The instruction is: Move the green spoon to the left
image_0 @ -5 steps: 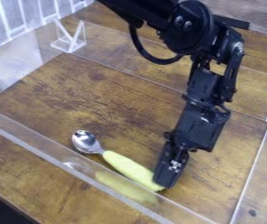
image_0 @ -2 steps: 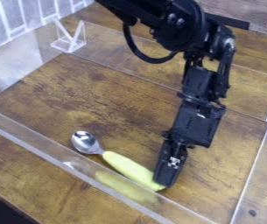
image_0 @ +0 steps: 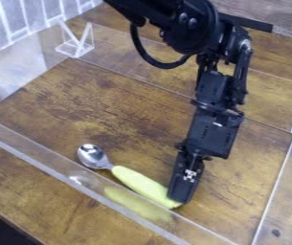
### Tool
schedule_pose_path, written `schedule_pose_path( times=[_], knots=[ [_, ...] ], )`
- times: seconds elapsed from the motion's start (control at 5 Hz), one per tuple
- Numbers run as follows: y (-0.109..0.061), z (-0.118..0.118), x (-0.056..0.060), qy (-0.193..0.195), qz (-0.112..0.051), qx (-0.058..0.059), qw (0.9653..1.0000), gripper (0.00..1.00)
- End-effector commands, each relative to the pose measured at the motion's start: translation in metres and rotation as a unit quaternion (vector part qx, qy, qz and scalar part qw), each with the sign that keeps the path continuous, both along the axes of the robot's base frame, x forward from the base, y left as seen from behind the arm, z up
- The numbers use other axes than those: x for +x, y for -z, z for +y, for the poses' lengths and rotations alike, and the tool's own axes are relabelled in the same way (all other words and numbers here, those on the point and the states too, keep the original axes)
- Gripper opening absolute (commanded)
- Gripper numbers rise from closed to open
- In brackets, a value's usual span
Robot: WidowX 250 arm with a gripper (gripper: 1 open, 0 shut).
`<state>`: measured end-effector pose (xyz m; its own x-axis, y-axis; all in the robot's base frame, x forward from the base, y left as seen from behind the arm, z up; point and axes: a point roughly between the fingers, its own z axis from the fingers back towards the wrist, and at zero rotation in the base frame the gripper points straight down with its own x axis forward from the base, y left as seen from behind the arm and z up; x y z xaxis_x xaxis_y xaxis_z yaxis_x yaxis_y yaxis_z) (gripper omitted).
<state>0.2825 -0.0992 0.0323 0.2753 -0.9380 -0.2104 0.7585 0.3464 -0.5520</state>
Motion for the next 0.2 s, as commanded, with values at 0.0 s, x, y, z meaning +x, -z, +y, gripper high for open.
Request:
schedule_pose_path(
  times=[0.0],
  knots=[
    [-0.0183, 0.0099, -0.0133, -0.022, 0.032, 0.01, 0.9992, 0.0]
  ],
)
